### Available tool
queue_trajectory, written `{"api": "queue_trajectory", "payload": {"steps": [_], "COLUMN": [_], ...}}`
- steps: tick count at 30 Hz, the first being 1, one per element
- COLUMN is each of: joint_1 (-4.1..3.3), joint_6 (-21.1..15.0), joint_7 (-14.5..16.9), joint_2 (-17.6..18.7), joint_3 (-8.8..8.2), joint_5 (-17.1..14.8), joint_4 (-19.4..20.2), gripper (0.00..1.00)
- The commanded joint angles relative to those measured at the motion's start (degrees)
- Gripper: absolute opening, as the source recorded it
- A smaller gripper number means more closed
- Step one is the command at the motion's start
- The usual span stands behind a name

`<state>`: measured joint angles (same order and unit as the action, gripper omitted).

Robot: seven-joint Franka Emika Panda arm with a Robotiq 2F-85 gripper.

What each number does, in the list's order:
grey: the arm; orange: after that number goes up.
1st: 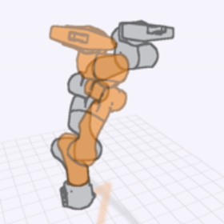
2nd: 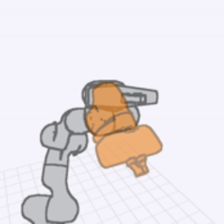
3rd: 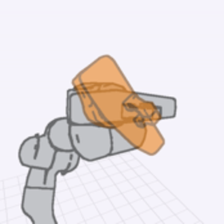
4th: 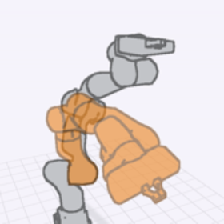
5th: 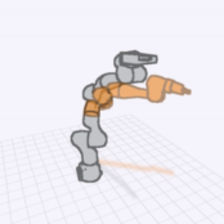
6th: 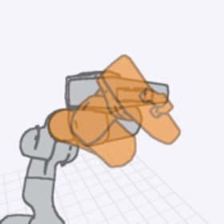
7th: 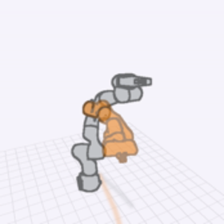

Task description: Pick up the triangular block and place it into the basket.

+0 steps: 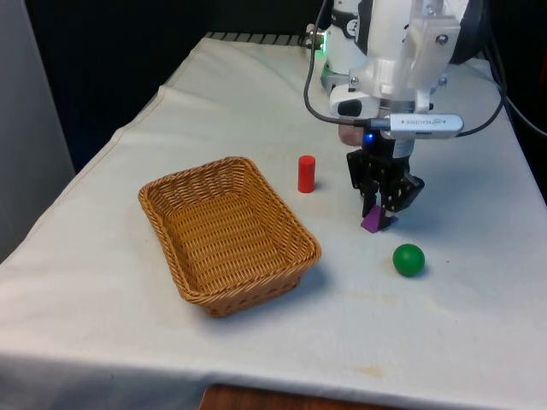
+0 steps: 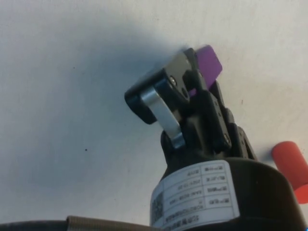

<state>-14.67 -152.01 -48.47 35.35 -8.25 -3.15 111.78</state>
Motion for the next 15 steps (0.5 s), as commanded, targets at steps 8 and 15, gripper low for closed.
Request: {"api": "queue_trajectory", "payload": {"steps": [8,15], "joint_1": [-0.40,-0.69], "joint_6": [-0.46,0.40], "joint_7": [-1.09,-3.38], "joint_2": [0.00,-2.01], "joint_3": [-0.34,-0.74], "joint_5": [0.06,0.52], "joint_4": [-0.11,-0.57], "gripper": [0.33,0.33]}}
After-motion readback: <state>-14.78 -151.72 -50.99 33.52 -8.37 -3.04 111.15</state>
